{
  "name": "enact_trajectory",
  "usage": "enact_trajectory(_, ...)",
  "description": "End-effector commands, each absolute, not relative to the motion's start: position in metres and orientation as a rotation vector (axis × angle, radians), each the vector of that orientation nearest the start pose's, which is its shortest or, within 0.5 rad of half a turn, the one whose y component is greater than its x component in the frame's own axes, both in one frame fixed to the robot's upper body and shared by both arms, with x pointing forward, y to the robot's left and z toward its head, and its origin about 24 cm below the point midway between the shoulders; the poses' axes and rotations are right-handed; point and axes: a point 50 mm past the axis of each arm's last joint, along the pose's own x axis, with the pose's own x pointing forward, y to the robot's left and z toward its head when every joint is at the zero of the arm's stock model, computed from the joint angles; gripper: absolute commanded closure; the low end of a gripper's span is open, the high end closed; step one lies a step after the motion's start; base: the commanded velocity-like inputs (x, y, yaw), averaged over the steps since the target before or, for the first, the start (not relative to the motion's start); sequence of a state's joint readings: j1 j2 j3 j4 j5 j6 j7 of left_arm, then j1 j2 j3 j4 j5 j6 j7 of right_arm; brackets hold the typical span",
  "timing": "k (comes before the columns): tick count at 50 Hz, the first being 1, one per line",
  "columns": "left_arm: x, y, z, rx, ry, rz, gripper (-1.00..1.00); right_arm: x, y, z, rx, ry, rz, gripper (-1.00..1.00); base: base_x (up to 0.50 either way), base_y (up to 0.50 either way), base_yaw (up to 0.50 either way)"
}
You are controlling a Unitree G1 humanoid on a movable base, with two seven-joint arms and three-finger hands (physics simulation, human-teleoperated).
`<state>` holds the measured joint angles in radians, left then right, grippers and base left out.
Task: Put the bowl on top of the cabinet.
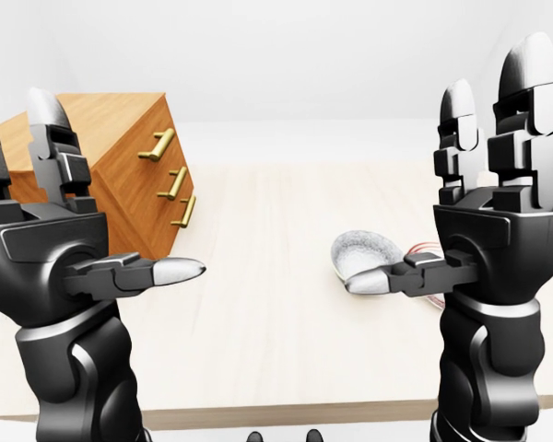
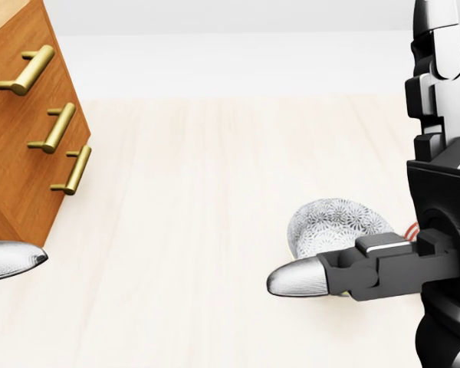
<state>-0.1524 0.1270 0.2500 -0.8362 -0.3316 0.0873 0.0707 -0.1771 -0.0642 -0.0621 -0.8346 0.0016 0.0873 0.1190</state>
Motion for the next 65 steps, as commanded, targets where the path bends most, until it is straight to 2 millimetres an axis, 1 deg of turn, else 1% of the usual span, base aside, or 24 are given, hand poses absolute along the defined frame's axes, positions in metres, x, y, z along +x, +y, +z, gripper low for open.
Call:
enact_trajectory(1,0.188,0.191,0.245,-0.134,-0.911,0.06,-1.0,0.196,-0.145,0.244,-0.161,-0.908,0.102,-1.0,0.06,0.03,0.0)
enact_trajectory(7,0.189,0.191,0.245,-0.14,-0.915,0.059,-1.0,0.198,-0.144,0.242,-0.188,-0.892,0.093,-1.0,0.0,0.0,0.0)
enact_trajectory(10,0.188,0.191,0.246,-0.143,-0.917,0.057,-1.0,0.194,-0.146,0.243,-0.137,-0.904,0.121,-1.0,0.0,0.0,0.0)
enact_trajectory(11,0.188,0.191,0.247,-0.142,-0.921,0.057,-1.0,0.192,-0.149,0.246,-0.114,-0.924,0.105,-1.0,0.5,0.04,0.0)
enact_trajectory(15,0.188,0.191,0.246,-0.143,-0.92,0.059,-1.0,0.191,-0.148,0.248,-0.125,-0.936,0.117,-1.0,0.5,0.03,0.0)
enact_trajectory(28,0.191,0.19,0.243,-0.145,-0.9,0.057,-1.0,0.197,-0.149,0.245,-0.137,-0.909,0.097,-1.0,0.48,0.0,0.0)
enact_trajectory(36,0.191,0.192,0.243,-0.144,-0.899,0.063,-1.0,0.199,-0.147,0.242,-0.14,-0.895,0.113,-1.0,0.0,0.0,0.0)
enact_trajectory(40,0.19,0.193,0.244,-0.144,-0.906,0.063,-1.0,0.197,-0.144,0.241,-0.138,-0.893,0.153,-1.0,0.16,0.21,0.0)
enact_trajectory(48,0.19,0.193,0.243,-0.143,-0.903,0.067,-1.0,0.198,-0.145,0.242,-0.17,-0.896,0.12,-1.0,0.3,0.49,0.0)
enact_trajectory(51,0.191,0.192,0.241,-0.137,-0.888,0.064,-1.0,0.201,-0.146,0.24,-0.177,-0.879,0.099,-1.0,0.0,0.0,0.0)
enact_trajectory(60,0.19,0.192,0.242,-0.135,-0.894,0.064,-1.0,0.201,-0.148,0.238,-0.174,-0.869,0.092,-1.0,0.0,0.0,0.0)
enact_trajectory(65,0.19,0.193,0.242,-0.136,-0.897,0.067,-1.0,0.204,-0.149,0.236,-0.2,-0.854,0.063,-1.0,0.0,0.0,0.0)
